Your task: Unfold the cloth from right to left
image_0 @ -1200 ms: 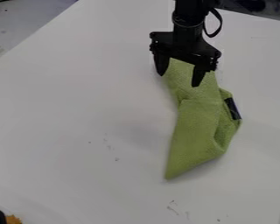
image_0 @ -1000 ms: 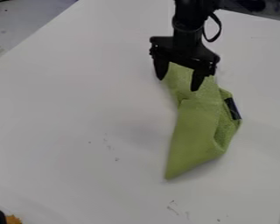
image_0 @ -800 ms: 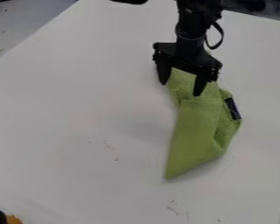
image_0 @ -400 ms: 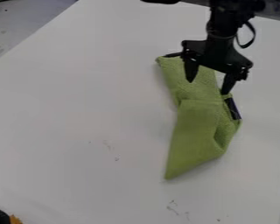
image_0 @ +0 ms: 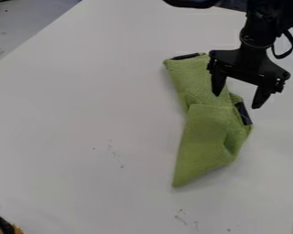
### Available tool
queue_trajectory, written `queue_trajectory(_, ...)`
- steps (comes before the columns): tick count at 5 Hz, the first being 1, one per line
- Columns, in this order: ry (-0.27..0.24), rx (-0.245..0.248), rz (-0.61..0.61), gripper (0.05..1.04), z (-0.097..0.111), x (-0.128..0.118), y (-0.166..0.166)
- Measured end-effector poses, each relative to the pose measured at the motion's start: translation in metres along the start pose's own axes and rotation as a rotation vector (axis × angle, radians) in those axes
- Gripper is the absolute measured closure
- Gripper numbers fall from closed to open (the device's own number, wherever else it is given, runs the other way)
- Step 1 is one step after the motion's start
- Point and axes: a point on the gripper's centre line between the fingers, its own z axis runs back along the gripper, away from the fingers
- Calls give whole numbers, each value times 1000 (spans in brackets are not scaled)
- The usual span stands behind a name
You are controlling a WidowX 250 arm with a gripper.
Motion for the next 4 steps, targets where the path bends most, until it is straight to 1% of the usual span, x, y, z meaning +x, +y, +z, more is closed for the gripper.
queue_trajectory(1,17,-36,27,84,-9,-11,-4)
queue_trajectory(2,3,-53,30,84,-12,-8,-7)
queue_trajectory(3,37,-52,36,83,-30,-11,-2)
queue_trajectory(4,19,-24,62,84,-36,-14,4)
